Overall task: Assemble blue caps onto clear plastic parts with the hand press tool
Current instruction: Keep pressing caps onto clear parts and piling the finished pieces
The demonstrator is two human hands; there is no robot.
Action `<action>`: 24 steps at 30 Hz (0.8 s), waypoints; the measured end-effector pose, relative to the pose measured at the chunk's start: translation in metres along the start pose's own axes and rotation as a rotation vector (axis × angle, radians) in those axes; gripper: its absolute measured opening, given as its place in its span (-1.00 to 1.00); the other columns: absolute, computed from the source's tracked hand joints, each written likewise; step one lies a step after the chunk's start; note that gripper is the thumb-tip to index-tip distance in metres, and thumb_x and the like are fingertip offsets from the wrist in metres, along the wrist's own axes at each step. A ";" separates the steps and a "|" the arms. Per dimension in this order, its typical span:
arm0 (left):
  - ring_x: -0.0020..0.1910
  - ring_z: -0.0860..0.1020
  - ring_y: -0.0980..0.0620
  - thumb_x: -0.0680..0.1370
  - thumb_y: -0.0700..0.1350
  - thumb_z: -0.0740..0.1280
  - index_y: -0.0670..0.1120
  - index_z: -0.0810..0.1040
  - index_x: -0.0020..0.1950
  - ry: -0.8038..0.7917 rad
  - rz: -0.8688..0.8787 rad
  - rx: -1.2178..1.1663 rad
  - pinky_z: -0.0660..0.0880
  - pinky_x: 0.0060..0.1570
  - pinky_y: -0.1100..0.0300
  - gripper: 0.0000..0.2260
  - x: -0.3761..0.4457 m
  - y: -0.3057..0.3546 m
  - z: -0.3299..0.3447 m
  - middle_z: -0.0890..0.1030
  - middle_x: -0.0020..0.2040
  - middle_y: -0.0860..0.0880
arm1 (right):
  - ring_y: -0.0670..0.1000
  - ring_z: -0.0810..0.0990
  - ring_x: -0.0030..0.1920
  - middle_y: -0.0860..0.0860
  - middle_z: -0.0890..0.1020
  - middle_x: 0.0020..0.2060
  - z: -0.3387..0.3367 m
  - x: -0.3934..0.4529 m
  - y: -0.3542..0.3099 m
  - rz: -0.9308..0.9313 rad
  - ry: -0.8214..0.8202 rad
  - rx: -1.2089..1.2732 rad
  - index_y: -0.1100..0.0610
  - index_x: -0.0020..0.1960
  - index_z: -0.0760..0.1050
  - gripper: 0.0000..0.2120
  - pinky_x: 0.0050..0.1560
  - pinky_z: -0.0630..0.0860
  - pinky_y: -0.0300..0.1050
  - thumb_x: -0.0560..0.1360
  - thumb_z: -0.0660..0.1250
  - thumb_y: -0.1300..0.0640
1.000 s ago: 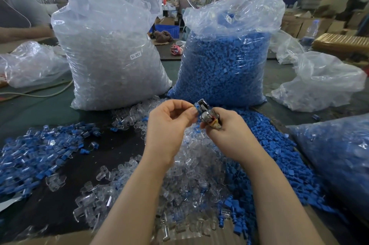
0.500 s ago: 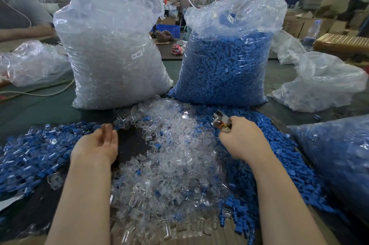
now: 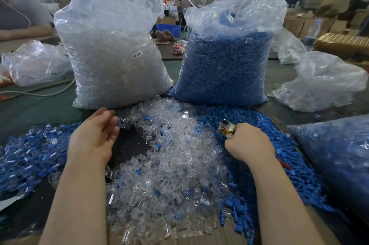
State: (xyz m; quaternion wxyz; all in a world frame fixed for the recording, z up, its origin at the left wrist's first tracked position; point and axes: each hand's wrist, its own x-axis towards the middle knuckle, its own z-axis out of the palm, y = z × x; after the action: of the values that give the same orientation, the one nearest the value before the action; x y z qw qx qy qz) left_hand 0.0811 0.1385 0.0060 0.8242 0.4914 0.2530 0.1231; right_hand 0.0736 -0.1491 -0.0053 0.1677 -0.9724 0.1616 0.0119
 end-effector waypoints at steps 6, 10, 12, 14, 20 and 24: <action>0.00 0.58 0.00 0.52 -0.10 0.44 -0.02 0.61 0.17 -0.231 0.161 1.142 0.49 0.10 0.07 -0.77 -0.002 -0.032 0.019 0.63 0.12 -0.06 | 0.02 0.46 -0.32 0.03 0.51 -0.29 0.001 0.001 0.000 -0.021 -0.050 -0.032 0.09 -0.21 0.37 -0.89 -0.42 0.24 -0.18 0.44 0.30 0.14; 0.17 0.54 -0.12 0.56 -0.08 0.36 0.01 0.52 0.36 -0.304 0.185 1.467 0.46 0.28 -0.02 -0.64 -0.003 -0.043 0.026 0.47 0.34 -0.13 | 0.04 0.47 -0.31 0.04 0.52 -0.29 0.002 0.001 -0.001 -0.049 -0.068 -0.034 0.10 -0.20 0.37 -0.89 -0.41 0.28 -0.16 0.44 0.30 0.15; 0.08 0.56 -0.02 0.55 -0.09 0.40 0.01 0.60 0.24 -0.315 0.242 1.455 0.47 0.19 0.11 -0.74 -0.005 -0.045 0.027 0.57 0.22 -0.06 | 0.04 0.47 -0.31 0.04 0.51 -0.29 0.002 0.001 -0.001 -0.048 -0.059 -0.047 0.10 -0.20 0.37 -0.89 -0.42 0.27 -0.16 0.44 0.29 0.16; -0.02 0.56 0.05 0.52 -0.10 0.45 0.01 0.64 0.08 -0.297 0.277 1.441 0.46 0.04 0.18 -0.85 -0.008 -0.045 0.028 0.63 0.04 0.02 | 0.03 0.47 -0.32 0.04 0.51 -0.29 0.003 0.000 -0.001 -0.047 -0.051 -0.061 0.11 -0.20 0.36 -0.89 -0.42 0.26 -0.16 0.44 0.29 0.18; -0.19 0.57 0.15 0.48 -0.12 0.48 0.04 0.60 -0.16 -0.262 0.338 1.221 0.47 -0.21 0.23 -0.90 -0.012 -0.039 0.025 0.63 -0.20 0.08 | 0.03 0.47 -0.33 0.04 0.51 -0.30 0.004 -0.002 -0.003 -0.032 -0.031 -0.041 0.10 -0.22 0.37 -0.90 -0.42 0.27 -0.15 0.43 0.29 0.18; -0.21 0.64 0.04 0.51 -0.09 0.45 0.05 0.63 -0.18 -0.293 0.341 0.973 0.60 -0.02 0.04 -0.92 -0.015 -0.033 0.030 0.67 -0.32 0.05 | 0.02 0.44 -0.36 0.03 0.49 -0.32 0.002 0.000 -0.003 -0.013 0.052 -0.018 0.10 -0.23 0.36 -0.84 -0.43 0.24 -0.16 0.48 0.29 0.10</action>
State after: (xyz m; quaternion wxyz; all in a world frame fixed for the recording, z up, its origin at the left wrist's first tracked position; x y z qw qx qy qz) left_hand 0.0828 0.0933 -0.0072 0.4960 0.8630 0.0795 0.0539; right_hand 0.0749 -0.1456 -0.0066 0.1549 -0.9749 0.1595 -0.0128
